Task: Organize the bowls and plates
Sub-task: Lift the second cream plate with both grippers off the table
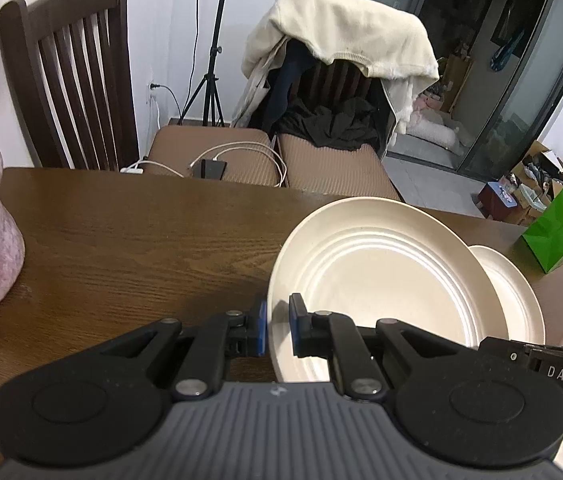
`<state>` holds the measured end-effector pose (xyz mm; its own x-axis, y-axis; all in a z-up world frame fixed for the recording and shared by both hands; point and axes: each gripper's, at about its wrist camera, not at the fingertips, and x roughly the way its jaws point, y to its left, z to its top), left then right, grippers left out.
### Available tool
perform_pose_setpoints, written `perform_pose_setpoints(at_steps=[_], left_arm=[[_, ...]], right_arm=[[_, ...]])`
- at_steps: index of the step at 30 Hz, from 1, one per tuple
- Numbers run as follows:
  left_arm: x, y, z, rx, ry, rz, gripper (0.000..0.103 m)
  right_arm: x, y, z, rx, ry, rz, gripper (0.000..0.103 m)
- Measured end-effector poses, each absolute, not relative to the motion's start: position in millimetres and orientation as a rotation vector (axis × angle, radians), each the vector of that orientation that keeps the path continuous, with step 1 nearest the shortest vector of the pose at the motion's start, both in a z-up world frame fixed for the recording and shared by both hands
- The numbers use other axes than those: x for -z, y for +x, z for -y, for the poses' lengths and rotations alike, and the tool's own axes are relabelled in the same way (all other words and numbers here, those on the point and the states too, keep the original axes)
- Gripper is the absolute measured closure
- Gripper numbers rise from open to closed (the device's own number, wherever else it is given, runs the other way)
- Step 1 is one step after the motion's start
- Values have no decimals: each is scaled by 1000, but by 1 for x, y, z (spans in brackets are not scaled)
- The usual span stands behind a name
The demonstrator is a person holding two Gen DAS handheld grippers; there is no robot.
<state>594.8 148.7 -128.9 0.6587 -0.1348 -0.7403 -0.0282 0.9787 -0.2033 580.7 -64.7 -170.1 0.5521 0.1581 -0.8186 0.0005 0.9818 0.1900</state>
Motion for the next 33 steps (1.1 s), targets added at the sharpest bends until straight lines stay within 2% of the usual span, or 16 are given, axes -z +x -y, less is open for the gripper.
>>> perform_pose_setpoints(at_steps=[33], left_arm=[[64, 531, -118, 56, -164, -791, 91]], right_arm=[[109, 527, 95, -109, 191, -919, 93]])
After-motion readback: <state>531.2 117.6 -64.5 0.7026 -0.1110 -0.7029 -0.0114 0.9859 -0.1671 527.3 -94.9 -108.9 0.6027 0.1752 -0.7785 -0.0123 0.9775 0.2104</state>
